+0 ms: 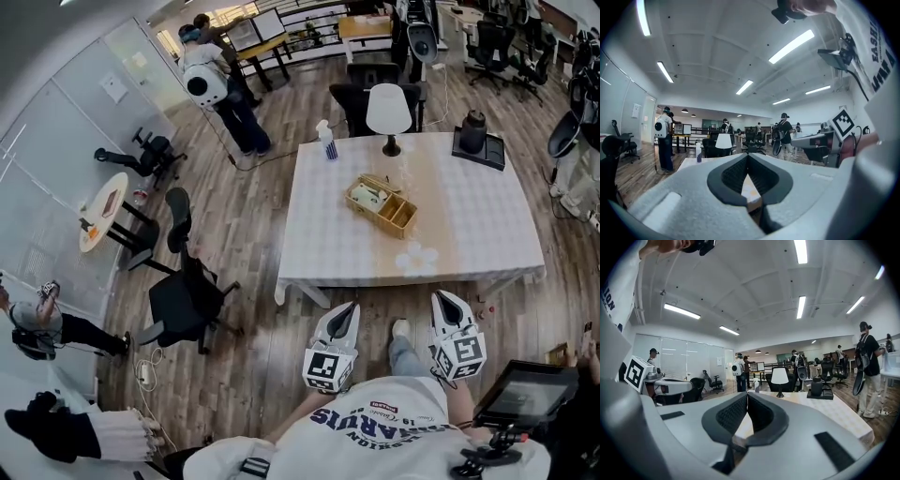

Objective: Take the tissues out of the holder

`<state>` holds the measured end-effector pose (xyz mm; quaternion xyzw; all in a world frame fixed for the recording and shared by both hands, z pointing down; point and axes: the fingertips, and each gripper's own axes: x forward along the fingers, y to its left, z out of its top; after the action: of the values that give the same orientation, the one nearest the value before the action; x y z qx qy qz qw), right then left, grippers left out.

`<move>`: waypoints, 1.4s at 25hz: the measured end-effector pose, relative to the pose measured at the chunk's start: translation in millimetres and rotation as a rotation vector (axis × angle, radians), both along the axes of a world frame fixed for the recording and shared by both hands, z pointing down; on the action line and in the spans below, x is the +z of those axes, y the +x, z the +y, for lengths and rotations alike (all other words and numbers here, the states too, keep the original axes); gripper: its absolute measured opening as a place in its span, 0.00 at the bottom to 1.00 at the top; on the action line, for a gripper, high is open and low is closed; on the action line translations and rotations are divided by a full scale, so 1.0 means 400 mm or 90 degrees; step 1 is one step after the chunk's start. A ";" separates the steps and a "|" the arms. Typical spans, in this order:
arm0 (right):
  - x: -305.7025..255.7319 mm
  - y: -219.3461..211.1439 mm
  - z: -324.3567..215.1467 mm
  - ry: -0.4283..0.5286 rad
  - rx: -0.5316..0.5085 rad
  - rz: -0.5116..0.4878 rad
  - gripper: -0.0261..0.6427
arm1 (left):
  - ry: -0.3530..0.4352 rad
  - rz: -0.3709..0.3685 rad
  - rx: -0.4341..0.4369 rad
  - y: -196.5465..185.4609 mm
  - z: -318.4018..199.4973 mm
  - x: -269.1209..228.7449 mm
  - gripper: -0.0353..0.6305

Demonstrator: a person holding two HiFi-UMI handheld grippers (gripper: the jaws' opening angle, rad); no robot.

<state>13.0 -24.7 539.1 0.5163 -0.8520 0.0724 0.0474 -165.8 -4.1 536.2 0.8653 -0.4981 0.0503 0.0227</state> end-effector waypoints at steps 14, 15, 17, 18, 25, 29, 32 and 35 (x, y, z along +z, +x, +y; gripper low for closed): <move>-0.004 0.101 -0.416 -0.002 0.013 -0.012 0.05 | 0.005 -0.007 -0.015 0.075 -0.398 -0.027 0.06; 0.000 0.112 -0.440 -0.002 0.014 -0.012 0.05 | 0.005 -0.007 -0.016 0.083 -0.419 -0.024 0.06; 0.009 0.128 -0.485 -0.002 0.013 -0.012 0.05 | 0.005 -0.007 -0.021 0.094 -0.459 -0.016 0.06; 0.014 0.136 -0.505 -0.003 0.013 -0.012 0.05 | 0.005 -0.008 -0.023 0.099 -0.477 -0.013 0.06; 0.034 0.174 -0.627 -0.006 0.001 -0.018 0.05 | 0.000 -0.014 -0.043 0.128 -0.572 -0.023 0.06; 0.054 0.176 -0.670 -0.023 -0.002 -0.029 0.05 | -0.011 -0.017 -0.042 0.137 -0.606 -0.014 0.06; 0.067 0.173 -0.689 -0.038 -0.003 -0.028 0.05 | -0.010 -0.014 -0.038 0.141 -0.634 -0.014 0.06; 0.066 0.162 -0.695 -0.041 -0.007 -0.023 0.05 | -0.009 -0.009 -0.038 0.133 -0.652 -0.016 0.06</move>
<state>77.8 -302.8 565.7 0.5083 -0.8529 0.1092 0.0488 -112.5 -265.1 529.6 0.8496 -0.5235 0.0592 0.0266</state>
